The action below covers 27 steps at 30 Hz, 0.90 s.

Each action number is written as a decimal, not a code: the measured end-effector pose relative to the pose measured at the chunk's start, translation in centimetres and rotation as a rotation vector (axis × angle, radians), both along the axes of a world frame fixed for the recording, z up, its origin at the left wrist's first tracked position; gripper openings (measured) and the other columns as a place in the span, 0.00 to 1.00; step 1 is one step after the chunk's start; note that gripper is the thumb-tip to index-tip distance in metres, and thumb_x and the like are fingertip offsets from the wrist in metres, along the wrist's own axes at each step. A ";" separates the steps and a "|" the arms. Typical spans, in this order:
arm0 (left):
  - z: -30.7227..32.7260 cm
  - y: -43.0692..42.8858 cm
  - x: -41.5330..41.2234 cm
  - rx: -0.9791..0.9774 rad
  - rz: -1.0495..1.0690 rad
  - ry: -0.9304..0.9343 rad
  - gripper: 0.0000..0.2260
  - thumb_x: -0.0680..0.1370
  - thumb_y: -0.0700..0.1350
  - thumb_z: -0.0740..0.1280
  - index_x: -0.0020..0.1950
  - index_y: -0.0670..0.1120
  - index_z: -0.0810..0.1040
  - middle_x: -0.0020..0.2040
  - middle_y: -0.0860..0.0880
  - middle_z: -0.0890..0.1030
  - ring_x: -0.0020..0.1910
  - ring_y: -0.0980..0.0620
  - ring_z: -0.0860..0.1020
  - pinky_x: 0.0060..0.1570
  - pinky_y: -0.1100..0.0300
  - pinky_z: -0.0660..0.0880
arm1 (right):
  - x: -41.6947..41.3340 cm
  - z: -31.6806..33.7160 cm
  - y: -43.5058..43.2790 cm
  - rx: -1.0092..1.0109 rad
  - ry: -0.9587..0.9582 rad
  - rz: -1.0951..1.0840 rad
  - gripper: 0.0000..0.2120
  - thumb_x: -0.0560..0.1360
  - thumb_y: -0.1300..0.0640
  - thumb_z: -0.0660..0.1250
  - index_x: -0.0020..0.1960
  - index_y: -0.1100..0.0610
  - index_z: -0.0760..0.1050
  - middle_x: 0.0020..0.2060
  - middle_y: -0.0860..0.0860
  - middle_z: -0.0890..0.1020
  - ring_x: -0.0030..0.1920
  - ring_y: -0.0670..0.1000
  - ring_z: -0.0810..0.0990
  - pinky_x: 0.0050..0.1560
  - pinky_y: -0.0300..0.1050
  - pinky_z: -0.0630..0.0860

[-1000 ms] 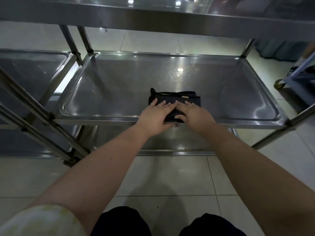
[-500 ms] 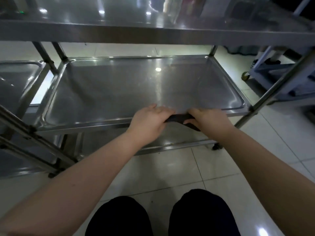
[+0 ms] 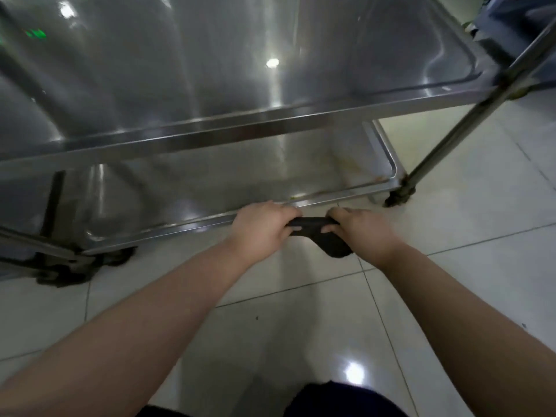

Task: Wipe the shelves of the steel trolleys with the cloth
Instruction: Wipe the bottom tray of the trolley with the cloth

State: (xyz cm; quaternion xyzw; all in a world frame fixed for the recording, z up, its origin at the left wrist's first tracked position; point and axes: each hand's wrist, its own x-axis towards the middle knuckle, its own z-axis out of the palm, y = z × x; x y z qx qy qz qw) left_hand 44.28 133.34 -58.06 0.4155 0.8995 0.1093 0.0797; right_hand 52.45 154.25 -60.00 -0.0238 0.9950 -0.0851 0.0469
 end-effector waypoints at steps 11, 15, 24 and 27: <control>-5.0 10.0 -11.6 0.305 0.206 0.159 0.18 0.78 0.47 0.62 0.68 0.55 0.76 0.64 0.50 0.80 0.62 0.44 0.77 0.60 0.53 0.74 | -14.1 -4.8 8.9 -0.091 0.387 -0.143 0.21 0.78 0.48 0.59 0.69 0.52 0.73 0.63 0.57 0.79 0.63 0.60 0.75 0.62 0.54 0.70; -12.3 9.4 -10.0 -0.019 0.130 -0.070 0.20 0.83 0.46 0.60 0.75 0.51 0.67 0.74 0.48 0.70 0.72 0.47 0.67 0.68 0.58 0.62 | -12.4 -11.7 7.6 -0.146 0.013 -0.179 0.22 0.82 0.52 0.59 0.76 0.48 0.64 0.76 0.48 0.64 0.77 0.52 0.57 0.75 0.53 0.55; -17.6 7.0 -12.0 0.035 0.441 0.047 0.23 0.84 0.53 0.48 0.80 0.56 0.50 0.81 0.49 0.50 0.79 0.45 0.44 0.76 0.44 0.43 | -11.4 -14.6 6.6 -0.291 0.204 -0.263 0.24 0.80 0.42 0.57 0.73 0.49 0.69 0.73 0.50 0.70 0.75 0.54 0.63 0.75 0.58 0.55; -18.5 6.4 -14.2 -0.134 0.549 0.016 0.24 0.83 0.60 0.47 0.79 0.62 0.45 0.81 0.51 0.43 0.79 0.45 0.39 0.74 0.39 0.39 | -14.4 -14.6 5.8 -0.160 0.031 -0.242 0.29 0.79 0.36 0.53 0.78 0.41 0.54 0.79 0.45 0.53 0.78 0.58 0.46 0.75 0.65 0.43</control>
